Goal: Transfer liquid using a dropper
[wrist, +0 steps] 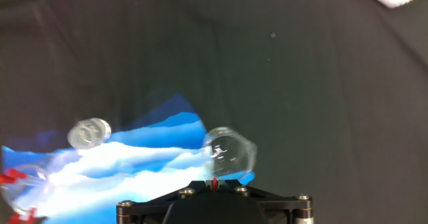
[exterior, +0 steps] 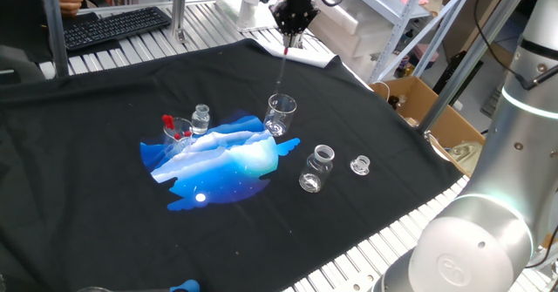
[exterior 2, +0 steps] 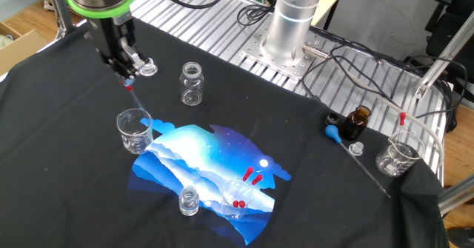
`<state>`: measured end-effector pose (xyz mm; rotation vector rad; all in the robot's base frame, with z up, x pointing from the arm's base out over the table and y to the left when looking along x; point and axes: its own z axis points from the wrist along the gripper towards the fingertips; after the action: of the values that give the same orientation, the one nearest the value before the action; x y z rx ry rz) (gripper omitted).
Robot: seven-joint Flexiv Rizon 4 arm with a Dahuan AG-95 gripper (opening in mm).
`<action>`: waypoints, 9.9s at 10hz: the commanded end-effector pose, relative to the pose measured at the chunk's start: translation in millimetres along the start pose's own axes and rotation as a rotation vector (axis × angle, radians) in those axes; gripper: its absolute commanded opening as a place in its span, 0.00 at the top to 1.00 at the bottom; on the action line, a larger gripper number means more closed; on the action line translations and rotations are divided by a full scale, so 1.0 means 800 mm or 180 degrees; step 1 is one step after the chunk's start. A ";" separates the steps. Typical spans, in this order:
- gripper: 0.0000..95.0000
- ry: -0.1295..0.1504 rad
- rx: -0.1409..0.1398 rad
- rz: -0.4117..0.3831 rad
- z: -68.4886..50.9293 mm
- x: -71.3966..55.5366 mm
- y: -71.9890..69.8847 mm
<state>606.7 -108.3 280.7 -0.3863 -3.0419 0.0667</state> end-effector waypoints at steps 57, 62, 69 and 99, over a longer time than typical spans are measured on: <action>1.00 -0.0393 0.0023 0.0573 0.134 0.039 0.319; 1.00 -0.0481 -0.0004 0.0559 0.153 0.039 0.320; 1.00 -0.0497 -0.0035 0.0561 0.161 0.039 0.320; 1.00 -0.0248 -0.0144 -0.1578 0.116 0.075 0.213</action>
<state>582.7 67.8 182.9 0.3913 -3.1179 -0.0138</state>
